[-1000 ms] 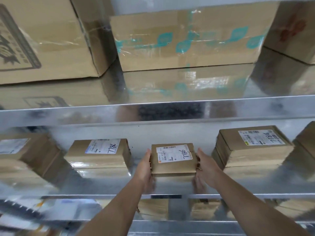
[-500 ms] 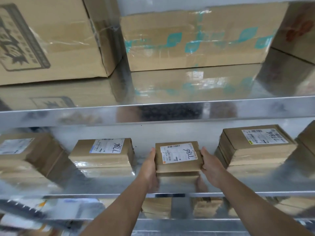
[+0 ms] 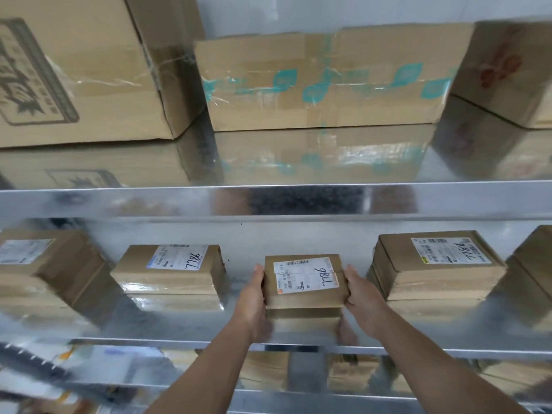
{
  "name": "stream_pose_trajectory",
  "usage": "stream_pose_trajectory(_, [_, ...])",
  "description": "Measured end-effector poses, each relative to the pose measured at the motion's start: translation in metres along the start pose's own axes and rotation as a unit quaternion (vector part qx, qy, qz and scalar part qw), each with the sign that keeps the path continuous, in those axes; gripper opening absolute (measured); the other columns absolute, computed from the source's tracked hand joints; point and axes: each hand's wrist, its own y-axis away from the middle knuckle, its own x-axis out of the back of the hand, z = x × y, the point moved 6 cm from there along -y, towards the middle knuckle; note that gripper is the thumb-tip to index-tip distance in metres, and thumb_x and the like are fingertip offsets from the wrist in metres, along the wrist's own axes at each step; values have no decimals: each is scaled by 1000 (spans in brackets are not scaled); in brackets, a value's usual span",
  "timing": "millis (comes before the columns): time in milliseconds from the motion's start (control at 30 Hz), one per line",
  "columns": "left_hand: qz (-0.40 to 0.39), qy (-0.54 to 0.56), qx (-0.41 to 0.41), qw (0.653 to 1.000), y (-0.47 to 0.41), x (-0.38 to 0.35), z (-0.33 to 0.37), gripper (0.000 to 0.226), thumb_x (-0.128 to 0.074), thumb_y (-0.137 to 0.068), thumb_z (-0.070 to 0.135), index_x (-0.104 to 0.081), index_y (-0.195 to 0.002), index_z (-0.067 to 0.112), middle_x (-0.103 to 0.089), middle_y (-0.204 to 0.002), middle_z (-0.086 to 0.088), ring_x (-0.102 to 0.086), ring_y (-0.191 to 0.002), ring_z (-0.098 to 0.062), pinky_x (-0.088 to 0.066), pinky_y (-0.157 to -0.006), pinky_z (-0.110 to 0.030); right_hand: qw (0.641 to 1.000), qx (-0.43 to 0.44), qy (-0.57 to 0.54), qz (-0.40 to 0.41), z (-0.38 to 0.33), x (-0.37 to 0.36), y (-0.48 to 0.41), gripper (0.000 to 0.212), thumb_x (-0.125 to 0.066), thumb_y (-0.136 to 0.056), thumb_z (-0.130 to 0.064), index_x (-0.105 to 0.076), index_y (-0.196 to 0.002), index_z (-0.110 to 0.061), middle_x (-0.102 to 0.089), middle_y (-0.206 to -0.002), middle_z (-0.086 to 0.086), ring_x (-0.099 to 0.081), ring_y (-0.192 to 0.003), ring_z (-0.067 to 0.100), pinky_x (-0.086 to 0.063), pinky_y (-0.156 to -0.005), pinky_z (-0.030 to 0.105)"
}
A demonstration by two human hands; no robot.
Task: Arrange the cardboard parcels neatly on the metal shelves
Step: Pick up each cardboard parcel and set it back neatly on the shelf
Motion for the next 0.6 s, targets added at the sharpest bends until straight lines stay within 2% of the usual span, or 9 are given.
stream_pose_trajectory(100, [1,-1,-9,1000,2,-4,0,49,-26,-111,39,-63,-92,15,-71,-57,9,-65,-46,0,-46,-39,-14,1000,-1,14,-1,-4,5,0,41,-35,-112,-36,-67,-95,-16,-76,-80,-4,-66,-87,11,-45,-68,23])
stream_pose_trajectory(233, [22,-10,-23,999,4,-5,1,44,-30,-111,40,-59,-88,16,-68,-52,10,-63,-42,0,-44,-35,-14,998,4,56,5,-10,10,4,45,-35,-111,-41,-71,-100,-17,-77,-100,2,-68,-99,17,-49,-84,32])
stream_pose_trajectory(300, [28,7,-27,999,3,-3,1,42,-31,-110,40,-59,-92,15,-69,-53,9,-64,-42,-2,-43,-34,-15,997,10,79,10,-13,13,5,50,-33,-111,-45,-73,-101,-16,-78,-101,5,-69,-104,22,-51,-96,38])
stream_pose_trajectory(400, [39,16,-34,999,-6,4,0,44,-32,-110,41,-64,-98,13,-73,-60,5,-67,-48,-4,-46,-38,-16,993,29,113,6,-22,14,7,57,-30,-110,-49,-74,-98,-16,-79,-98,5,-68,-107,27,-46,-109,50])
stream_pose_trajectory(433, [41,11,-41,998,-9,6,0,46,-33,-110,43,-66,-99,14,-75,-64,5,-69,-53,-4,-50,-45,-16,993,33,115,6,-24,14,8,58,-30,-110,-49,-75,-97,-15,-80,-95,5,-69,-105,27,-46,-109,51])
stream_pose_trajectory(500, [53,1,-57,997,-15,11,1,47,-34,-109,46,-70,-101,17,-77,-71,7,-72,-69,-6,-56,-75,-23,994,32,104,2,-28,13,11,59,-30,-111,-47,-74,-97,-11,-80,-88,5,-70,-98,27,-49,-104,49])
stream_pose_trajectory(567, [60,-5,-76,995,-18,14,5,48,-35,-108,47,-72,-101,18,-77,-75,9,-70,-86,-10,-47,-105,-35,996,29,87,-7,-30,12,12,57,-29,-112,-44,-71,-98,-8,-80,-84,6,-71,-91,24,-54,-94,43])
stream_pose_trajectory(600, [61,-7,-81,995,-19,15,7,49,-35,-108,48,-72,-101,17,-77,-75,9,-68,-90,-11,-43,-111,-38,996,29,78,-11,-31,12,12,56,-29,-112,-43,-69,-99,-7,-79,-86,8,-71,-89,23,-54,-87,40])
